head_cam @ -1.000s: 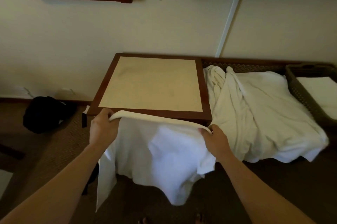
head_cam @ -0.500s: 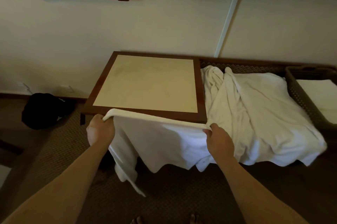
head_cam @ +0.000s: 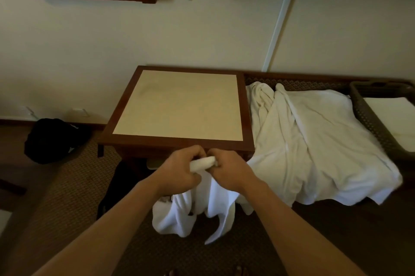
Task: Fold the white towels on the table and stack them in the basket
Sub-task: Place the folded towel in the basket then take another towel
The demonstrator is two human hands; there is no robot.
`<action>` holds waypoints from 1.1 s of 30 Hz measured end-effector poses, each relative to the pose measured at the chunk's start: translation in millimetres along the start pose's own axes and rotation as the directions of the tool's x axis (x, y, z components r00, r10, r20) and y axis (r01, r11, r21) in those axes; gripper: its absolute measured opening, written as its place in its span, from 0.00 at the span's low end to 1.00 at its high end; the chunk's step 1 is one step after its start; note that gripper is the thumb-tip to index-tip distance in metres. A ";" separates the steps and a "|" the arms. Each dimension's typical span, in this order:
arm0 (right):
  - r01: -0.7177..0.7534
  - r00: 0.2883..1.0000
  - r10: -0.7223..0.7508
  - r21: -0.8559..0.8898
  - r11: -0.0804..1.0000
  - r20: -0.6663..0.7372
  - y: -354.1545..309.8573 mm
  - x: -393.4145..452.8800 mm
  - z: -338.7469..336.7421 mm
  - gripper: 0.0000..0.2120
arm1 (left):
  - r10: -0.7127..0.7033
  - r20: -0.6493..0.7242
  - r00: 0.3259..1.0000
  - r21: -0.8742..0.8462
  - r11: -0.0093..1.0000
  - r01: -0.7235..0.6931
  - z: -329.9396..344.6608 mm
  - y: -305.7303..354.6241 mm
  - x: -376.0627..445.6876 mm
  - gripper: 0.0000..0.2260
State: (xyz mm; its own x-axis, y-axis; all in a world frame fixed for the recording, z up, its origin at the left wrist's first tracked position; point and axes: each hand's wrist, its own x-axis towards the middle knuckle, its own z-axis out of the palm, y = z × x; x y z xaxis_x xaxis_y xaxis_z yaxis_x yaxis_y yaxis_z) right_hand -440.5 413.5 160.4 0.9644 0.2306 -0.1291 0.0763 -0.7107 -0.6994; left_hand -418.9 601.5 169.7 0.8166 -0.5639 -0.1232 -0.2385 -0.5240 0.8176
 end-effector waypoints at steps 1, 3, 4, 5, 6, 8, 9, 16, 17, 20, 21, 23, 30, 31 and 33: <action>0.021 0.998 -0.015 0.087 0.996 -0.065 -3.6 -3.7 -6.0 0.04 | -0.009 -0.145 0.989 0.056 0.998 0.017 4.7 -7.4 -1.5 0.12; 0.115 0.990 -0.093 0.232 0.966 -0.103 -19.0 -13.5 -21.3 0.11 | -0.072 -0.387 0.919 0.075 0.991 0.109 24.2 -27.2 -7.7 0.10; 0.163 0.985 -0.141 0.285 0.945 -0.095 -27.3 -18.4 -28.9 0.12 | -0.118 -0.446 0.887 0.053 0.986 0.158 37.8 -41.6 -9.7 0.08; 0.203 0.979 -0.180 0.337 0.919 -0.100 -35.2 -22.6 -35.8 0.10 | -0.189 -0.468 0.864 0.024 0.974 0.226 50.8 -56.7 -11.0 0.08; 0.226 0.972 -0.183 0.391 0.892 -0.146 -41.9 -26.0 -42.8 0.08 | -0.274 -0.470 0.839 0.011 0.949 0.315 62.8 -72.2 -12.0 0.08; 0.241 0.946 -0.081 0.513 0.824 -0.315 -40.2 -29.1 -54.3 0.08 | -0.418 -0.469 0.778 -0.007 0.882 0.471 76.8 -96.7 -17.1 0.06; 0.231 0.913 0.003 0.523 0.820 -0.409 -32.9 -28.6 -58.6 0.10 | -0.488 -0.470 0.736 -0.098 0.857 0.506 77.7 -101.0 -20.2 0.03; -0.263 0.965 0.263 0.071 0.962 -0.003 18.5 -34.3 -44.6 0.57 | -0.332 -0.272 0.903 -0.174 0.940 0.293 44.4 -41.7 -11.1 0.01; -0.180 0.975 0.173 0.043 0.983 0.138 14.4 -34.8 -30.6 0.57 | -0.204 -0.176 0.963 -0.107 0.977 0.187 41.5 -25.0 -6.5 0.05; 0.007 0.969 0.025 -0.124 0.992 0.248 16.7 -25.7 -3.9 0.25 | 0.060 0.048 0.997 -0.020 0.998 -0.059 34.2 0.1 3.9 0.08; -0.007 0.975 0.035 -0.130 0.992 0.219 17.6 -25.0 -7.0 0.14 | 0.063 0.090 0.994 -0.014 0.998 -0.062 29.5 3.2 4.6 0.08; -0.058 0.987 0.053 0.033 0.998 0.153 17.5 -28.3 -23.6 0.04 | 0.002 0.099 0.995 0.039 0.999 -0.005 26.1 -6.3 1.8 0.08; -0.082 0.935 0.227 0.459 0.885 -0.272 20.2 -44.3 -77.0 0.05 | -0.409 0.158 0.899 0.128 0.911 0.392 37.1 -103.8 -50.9 0.12; -0.156 0.912 0.281 0.380 0.911 -0.298 28.4 -42.9 -76.8 0.10 | -0.436 0.091 0.895 0.101 0.899 0.427 36.0 -107.2 -50.4 0.10; -0.320 0.913 0.359 0.206 0.925 -0.194 43.6 -41.9 -64.2 0.36 | -0.417 0.032 0.908 0.082 0.907 0.414 29.1 -95.6 -38.8 0.12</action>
State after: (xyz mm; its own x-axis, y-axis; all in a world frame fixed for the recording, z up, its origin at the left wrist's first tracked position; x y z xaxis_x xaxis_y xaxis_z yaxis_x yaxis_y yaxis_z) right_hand -461.4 330.2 180.5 0.9569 -0.1737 -0.2328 -0.2903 -0.5943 -0.7500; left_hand -443.2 654.9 80.0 0.8241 -0.3141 -0.4713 0.0782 -0.7610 0.6440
